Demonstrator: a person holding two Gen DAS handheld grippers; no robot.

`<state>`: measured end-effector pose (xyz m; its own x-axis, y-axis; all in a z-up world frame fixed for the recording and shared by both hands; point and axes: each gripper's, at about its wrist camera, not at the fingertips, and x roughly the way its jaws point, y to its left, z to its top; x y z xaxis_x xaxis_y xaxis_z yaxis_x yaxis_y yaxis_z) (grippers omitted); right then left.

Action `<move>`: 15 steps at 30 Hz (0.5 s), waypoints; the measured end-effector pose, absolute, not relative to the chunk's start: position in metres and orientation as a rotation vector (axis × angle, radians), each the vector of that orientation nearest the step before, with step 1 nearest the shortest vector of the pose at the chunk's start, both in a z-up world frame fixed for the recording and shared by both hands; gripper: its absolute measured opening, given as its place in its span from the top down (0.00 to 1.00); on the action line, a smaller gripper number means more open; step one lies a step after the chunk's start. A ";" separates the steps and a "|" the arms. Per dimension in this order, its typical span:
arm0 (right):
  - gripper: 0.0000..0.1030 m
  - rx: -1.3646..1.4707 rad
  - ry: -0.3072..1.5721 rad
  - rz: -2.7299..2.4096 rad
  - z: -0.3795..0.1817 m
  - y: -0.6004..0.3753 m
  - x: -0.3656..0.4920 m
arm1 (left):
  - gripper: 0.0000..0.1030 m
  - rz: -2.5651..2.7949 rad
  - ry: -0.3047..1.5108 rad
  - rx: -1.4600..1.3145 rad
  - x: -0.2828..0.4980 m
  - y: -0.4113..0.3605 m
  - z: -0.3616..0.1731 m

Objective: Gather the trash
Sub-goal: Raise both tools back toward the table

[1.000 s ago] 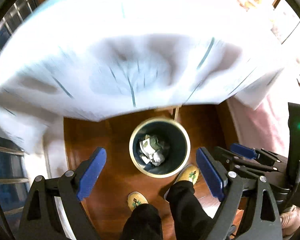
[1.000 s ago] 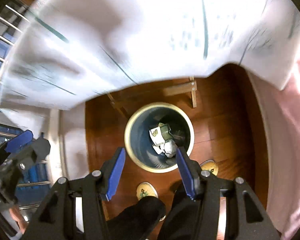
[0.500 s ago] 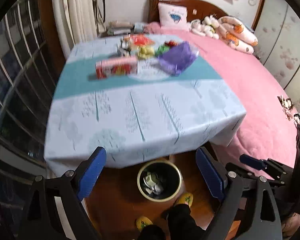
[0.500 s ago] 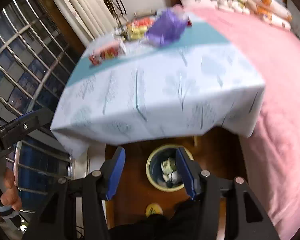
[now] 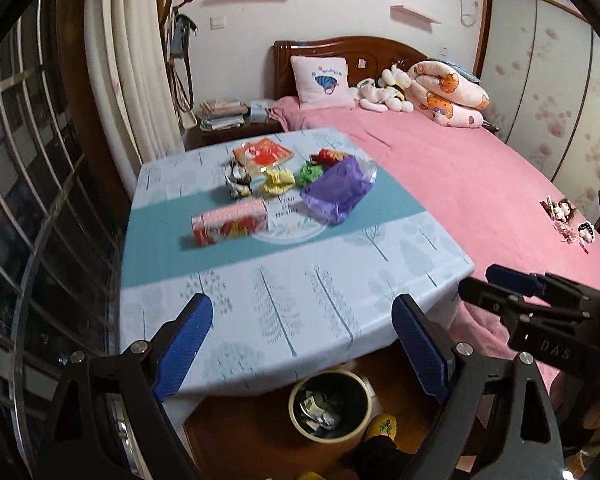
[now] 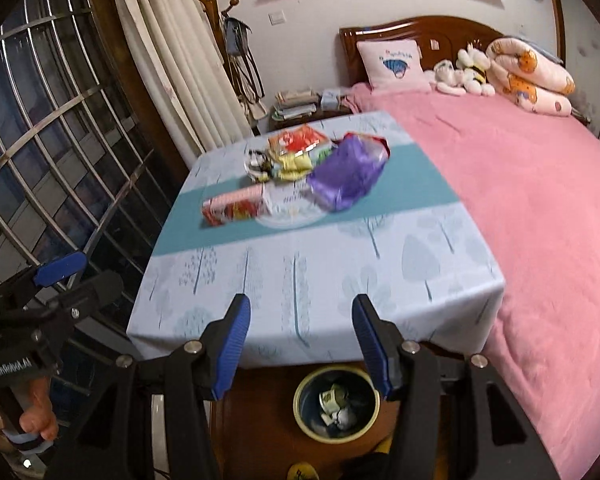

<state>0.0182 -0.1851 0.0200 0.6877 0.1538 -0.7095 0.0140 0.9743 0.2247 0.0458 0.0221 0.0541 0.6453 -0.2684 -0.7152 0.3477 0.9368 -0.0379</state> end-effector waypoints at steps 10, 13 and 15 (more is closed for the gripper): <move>0.44 0.240 0.848 0.129 0.013 -0.206 0.102 | 0.13 -0.276 0.832 0.133 0.118 0.022 0.044; 0.34 0.276 0.894 0.153 -0.001 -0.222 0.143 | 0.13 -0.248 0.892 0.130 0.152 0.026 0.029; 0.34 0.296 0.920 0.166 -0.010 -0.231 0.165 | 0.13 -0.224 0.929 0.139 0.176 0.030 0.017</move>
<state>0.1649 -0.2311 -0.0102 0.5973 0.2665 -0.7565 -0.0151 0.9468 0.3216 0.1757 0.0298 0.0170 0.5775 -0.1307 -0.8059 0.2505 0.9679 0.0225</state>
